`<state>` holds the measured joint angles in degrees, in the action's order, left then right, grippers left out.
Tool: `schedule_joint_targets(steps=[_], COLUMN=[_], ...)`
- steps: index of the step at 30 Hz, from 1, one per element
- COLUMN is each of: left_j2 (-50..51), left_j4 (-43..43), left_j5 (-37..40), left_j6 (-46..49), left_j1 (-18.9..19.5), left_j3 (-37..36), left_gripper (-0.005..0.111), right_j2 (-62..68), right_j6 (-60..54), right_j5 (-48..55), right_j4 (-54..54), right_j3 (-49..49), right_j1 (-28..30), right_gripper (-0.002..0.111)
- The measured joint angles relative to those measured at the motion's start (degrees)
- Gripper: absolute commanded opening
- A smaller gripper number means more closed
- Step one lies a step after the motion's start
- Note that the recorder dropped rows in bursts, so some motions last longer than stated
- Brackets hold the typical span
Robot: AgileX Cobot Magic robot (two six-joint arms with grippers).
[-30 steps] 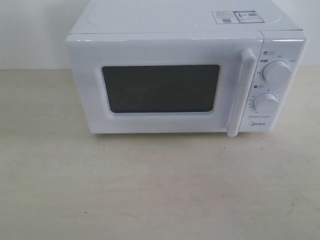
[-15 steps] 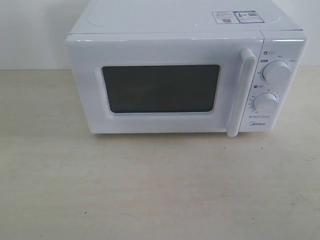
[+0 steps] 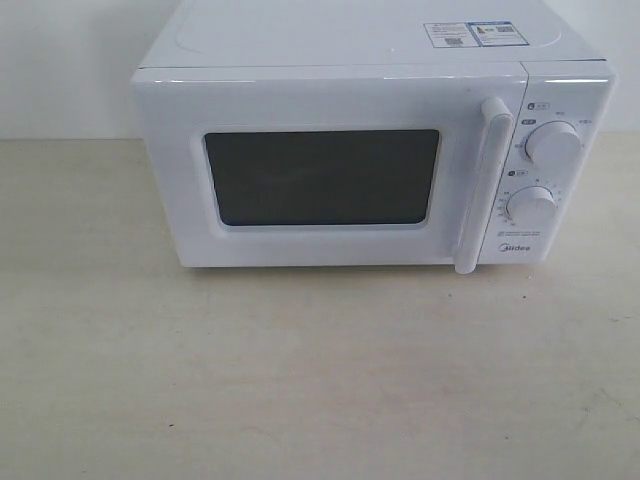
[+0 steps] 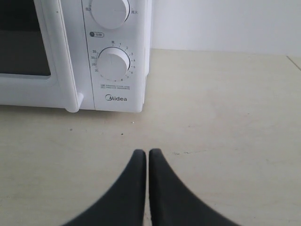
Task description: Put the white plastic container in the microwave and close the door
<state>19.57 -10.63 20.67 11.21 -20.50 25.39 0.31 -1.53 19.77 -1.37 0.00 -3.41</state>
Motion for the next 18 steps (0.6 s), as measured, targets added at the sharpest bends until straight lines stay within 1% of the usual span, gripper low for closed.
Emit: schedule_joint_targets(steps=[2, 6, 8, 9, 12, 18], left_j2=[0.0, 0.0, -0.1, -0.4, -2.3, -10.5], left_j4=[0.1, -0.8, -1.3, -1.4, -1.6, -1.8], left_j5=[-4.7, -12.7, -15.0, -15.9, -17.6, -18.3], left_j6=[2.3, 3.5, 3.5, 3.3, 3.2, 3.1], left_j1=[1.7, 8.2, 10.9, 12.6, 15.4, 18.7], left_j3=[-2.2, -8.2, -10.9, -12.4, -16.4, -22.0], left_gripper=[0.004, 0.004, 0.004, 0.004, 0.004, 0.004], right_j2=[0.0, 0.0, 0.0, 0.0, 0.0, 0.0], right_j6=[0.0, 0.1, 0.1, 0.1, 0.1, 0.1], right_j5=[0.0, 0.0, 0.0, 0.0, 0.0, 0.0], right_j4=[0.0, 0.0, 0.0, 0.0, 0.0, 0.0], right_j3=[0.0, 0.0, 0.0, 0.0, 0.0, 0.0], right_j1=[0.0, 0.0, 0.0, 0.0, 0.0, 0.0], right_gripper=[0.0, 0.0, 0.0, 0.0, 0.0, 0.0])
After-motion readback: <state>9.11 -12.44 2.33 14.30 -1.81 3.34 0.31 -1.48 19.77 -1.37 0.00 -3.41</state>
